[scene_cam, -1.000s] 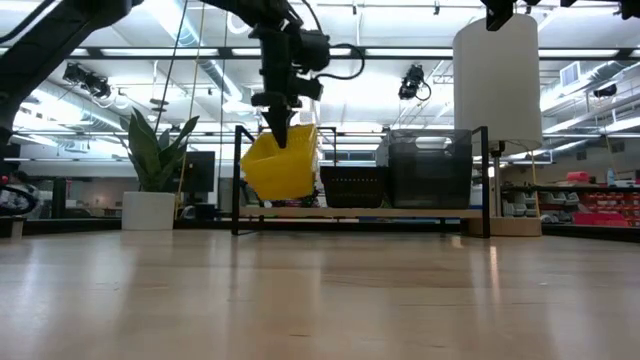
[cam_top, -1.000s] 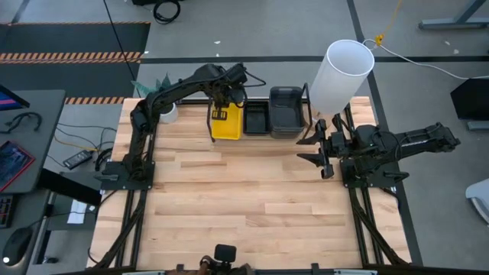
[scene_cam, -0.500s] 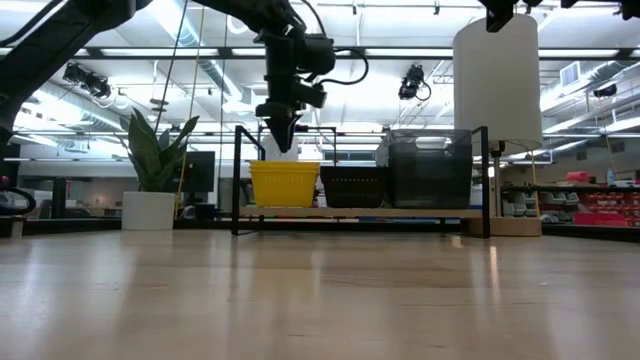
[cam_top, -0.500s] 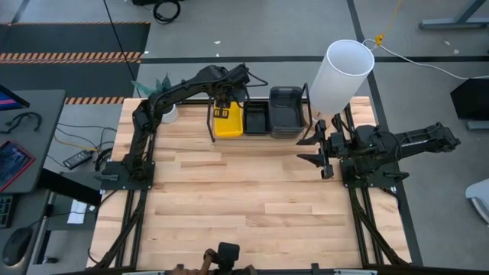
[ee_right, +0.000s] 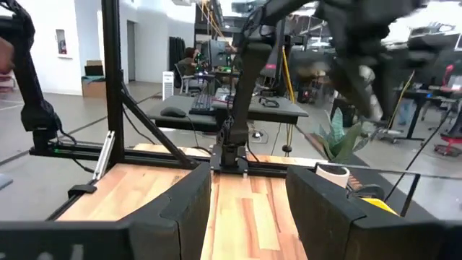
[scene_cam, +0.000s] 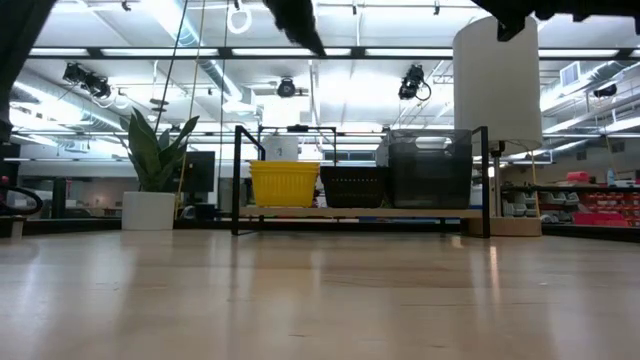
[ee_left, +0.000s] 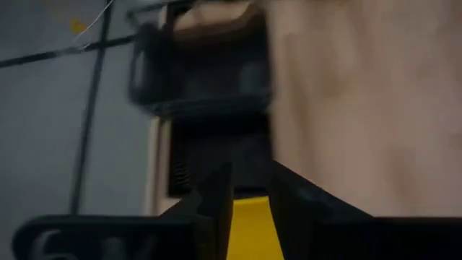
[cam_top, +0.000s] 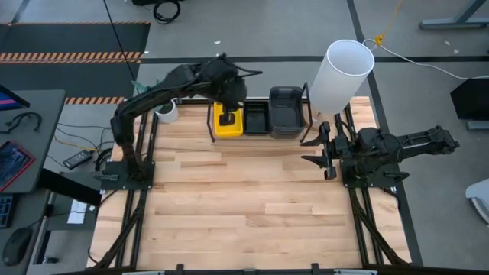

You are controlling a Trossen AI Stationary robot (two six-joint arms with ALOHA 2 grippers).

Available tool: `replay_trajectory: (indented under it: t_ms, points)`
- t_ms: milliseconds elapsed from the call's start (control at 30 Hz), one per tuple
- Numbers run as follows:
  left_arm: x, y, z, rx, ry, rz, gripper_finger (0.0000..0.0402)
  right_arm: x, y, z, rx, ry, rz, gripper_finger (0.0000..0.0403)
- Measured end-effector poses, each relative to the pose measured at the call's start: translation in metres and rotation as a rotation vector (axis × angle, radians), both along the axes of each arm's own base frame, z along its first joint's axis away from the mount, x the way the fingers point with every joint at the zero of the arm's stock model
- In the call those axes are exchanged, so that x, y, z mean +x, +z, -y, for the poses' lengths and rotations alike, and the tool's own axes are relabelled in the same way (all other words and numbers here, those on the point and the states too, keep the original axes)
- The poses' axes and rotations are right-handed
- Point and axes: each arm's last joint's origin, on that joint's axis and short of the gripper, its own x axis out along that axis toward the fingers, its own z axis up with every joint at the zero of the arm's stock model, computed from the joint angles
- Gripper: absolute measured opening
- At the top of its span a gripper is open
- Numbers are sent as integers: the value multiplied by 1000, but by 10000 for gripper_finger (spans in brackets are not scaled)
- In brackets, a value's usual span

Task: Stack baskets on shelf by color
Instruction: Return to Home Position

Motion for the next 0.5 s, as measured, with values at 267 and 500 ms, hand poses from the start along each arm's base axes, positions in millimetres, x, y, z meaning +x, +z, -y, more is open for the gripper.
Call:
replay_trajectory:
  t_ms: [267,500]
  points:
    - [-8,8,48,-227,-107,85,66,-26,-18,8,-7,-45,137,184]
    - [-11,-24,81,-312,-199,88,48,-47,-30,11,4,-56,208,165]
